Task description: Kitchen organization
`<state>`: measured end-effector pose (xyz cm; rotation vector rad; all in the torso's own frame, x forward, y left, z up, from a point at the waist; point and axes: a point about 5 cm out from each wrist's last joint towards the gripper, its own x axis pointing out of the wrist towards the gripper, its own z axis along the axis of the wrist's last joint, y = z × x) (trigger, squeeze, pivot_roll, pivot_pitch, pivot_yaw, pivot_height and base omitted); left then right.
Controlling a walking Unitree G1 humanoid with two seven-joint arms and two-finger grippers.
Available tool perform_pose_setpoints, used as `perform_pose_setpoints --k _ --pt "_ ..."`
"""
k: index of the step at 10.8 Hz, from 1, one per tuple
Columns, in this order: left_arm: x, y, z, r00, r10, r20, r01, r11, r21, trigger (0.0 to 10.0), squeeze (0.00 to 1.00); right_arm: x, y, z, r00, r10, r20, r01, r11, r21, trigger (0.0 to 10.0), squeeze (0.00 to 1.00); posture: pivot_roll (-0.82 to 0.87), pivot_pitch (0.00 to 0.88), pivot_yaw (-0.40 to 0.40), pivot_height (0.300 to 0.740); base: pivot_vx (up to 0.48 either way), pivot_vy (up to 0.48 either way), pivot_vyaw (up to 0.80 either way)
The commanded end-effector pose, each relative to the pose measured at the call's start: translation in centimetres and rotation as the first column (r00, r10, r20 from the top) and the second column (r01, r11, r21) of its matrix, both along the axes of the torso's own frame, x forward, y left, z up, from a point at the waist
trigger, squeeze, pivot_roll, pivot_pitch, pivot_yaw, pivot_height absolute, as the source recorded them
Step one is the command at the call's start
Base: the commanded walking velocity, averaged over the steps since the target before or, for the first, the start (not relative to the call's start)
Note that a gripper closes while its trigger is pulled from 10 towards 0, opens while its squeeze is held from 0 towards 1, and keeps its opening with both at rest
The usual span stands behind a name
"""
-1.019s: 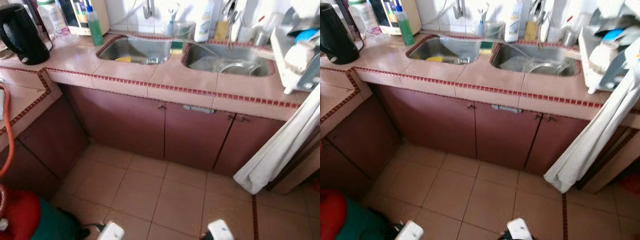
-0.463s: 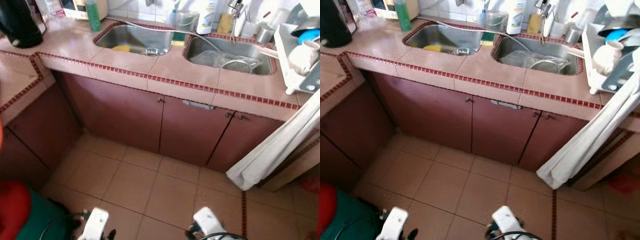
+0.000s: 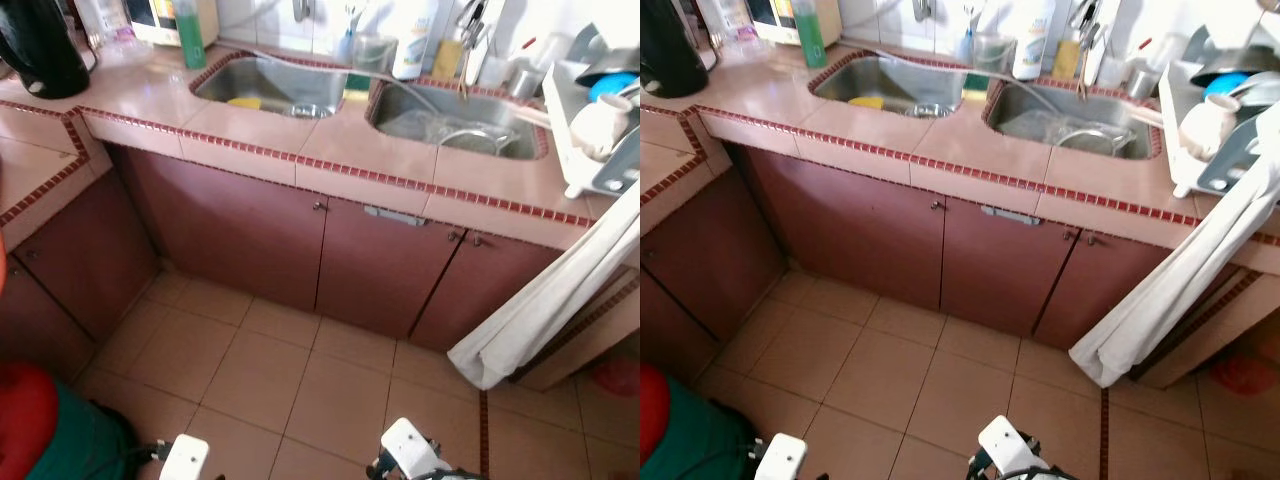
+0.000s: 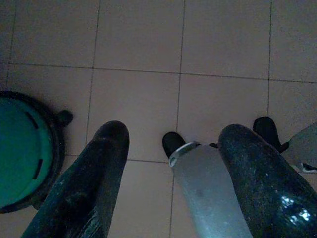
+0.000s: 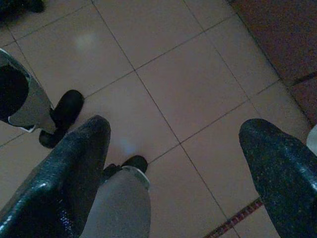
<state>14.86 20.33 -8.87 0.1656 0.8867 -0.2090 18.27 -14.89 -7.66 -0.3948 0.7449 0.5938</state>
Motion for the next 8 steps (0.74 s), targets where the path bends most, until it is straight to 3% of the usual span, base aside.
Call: perform_pose_setpoints --k 1,2,8 --pt "-0.8 -0.3 -0.4 0.999 -0.023 -0.023 0.024 1.0 0.014 10.0 0.0 -0.7 -0.3 -0.4 0.999 -0.019 -0.028 0.018 1.0 -0.012 10.0 0.0 -0.05 0.0 -0.032 0.74 0.0 0.0 0.0" --pt "-1.1 -1.1 -0.5 0.997 -0.068 -0.035 0.067 0.997 -0.035 10.0 0.0 -1.2 -0.6 -0.7 0.998 -0.044 -0.039 0.043 0.999 -0.023 10.0 0.0 -0.06 0.0 -0.028 0.74 0.0 0.0 0.0" --pt "0.0 -1.5 -0.1 0.986 -0.169 -0.01 0.169 0.986 -0.011 10.0 0.0 -1.6 -1.7 -0.8 0.991 -0.122 -0.054 0.12 0.992 -0.028 10.0 0.0 -0.09 0.0 0.002 0.74 0.0 0.0 0.0"
